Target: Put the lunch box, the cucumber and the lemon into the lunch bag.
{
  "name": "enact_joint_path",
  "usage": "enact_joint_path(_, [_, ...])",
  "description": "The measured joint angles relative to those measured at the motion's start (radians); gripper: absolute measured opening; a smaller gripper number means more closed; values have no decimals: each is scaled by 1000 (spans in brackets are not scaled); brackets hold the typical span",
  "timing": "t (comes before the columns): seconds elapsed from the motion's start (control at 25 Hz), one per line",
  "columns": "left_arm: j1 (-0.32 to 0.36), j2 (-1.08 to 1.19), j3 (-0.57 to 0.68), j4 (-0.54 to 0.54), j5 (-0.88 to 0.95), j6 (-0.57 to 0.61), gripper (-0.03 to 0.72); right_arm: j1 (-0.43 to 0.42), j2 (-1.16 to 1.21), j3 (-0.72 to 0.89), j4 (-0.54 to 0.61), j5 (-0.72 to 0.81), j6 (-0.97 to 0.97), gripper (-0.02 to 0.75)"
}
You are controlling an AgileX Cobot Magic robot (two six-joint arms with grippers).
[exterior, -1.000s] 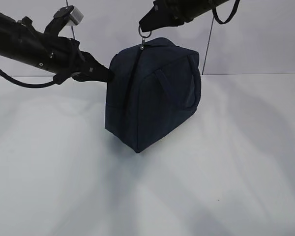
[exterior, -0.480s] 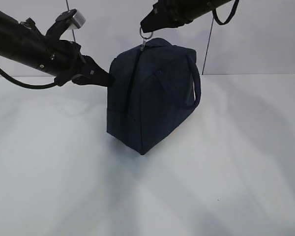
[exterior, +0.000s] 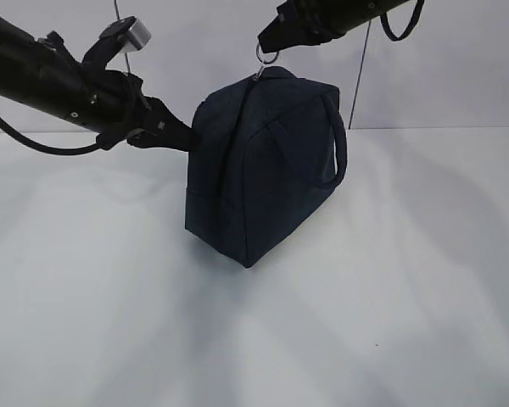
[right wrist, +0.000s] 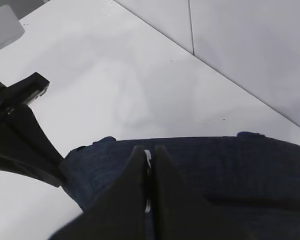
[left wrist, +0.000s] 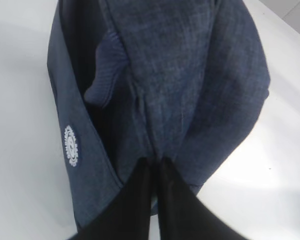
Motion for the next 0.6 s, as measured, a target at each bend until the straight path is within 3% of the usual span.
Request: enact_joint_path(0.6, [0, 0, -2, 53, 26, -37, -7, -31, 60, 0, 35, -44, 6, 8])
